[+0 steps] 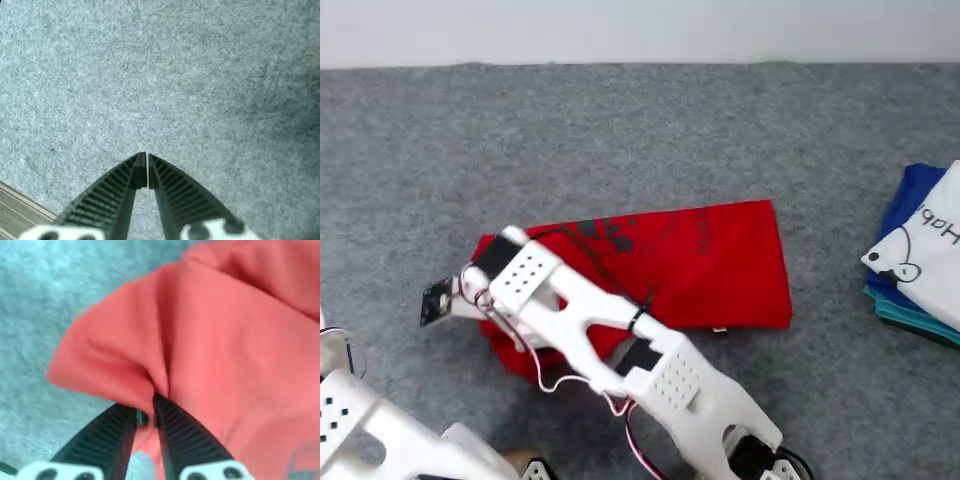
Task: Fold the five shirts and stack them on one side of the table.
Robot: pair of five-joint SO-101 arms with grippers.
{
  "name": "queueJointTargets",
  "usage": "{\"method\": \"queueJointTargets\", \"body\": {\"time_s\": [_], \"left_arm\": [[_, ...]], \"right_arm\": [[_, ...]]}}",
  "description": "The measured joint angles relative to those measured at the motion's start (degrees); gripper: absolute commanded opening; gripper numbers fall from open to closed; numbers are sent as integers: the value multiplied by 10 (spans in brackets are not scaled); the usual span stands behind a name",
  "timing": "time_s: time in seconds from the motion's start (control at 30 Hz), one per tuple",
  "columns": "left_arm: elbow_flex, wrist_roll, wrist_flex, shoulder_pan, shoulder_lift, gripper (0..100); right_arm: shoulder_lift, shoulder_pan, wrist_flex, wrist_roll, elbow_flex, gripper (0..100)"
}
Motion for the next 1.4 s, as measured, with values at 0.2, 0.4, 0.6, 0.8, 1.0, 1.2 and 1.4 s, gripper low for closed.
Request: {"method": "queueJointTargets", "body": {"time_s": [0.2,0.4,0.6,0.8,1.0,1.2,1.4], "left_arm": [[0,0,0,0,0,15],[0,0,0,0,0,15],[0,0,0,0,0,15],[0,0,8,0,0,15],[0,0,8,0,0,15],[0,0,8,0,0,15],[0,0,8,0,0,15]], "right_arm": [[-21,42,-9,0,-1,12],[-21,76,-42,-16,-1,154],[-21,120,-90,-108,-1,318],[13,178,-135,-137,-1,292],[13,181,-60,-139,-110,82],[11,153,0,-139,-218,10],[-4,76,0,-139,-217,10]]}}
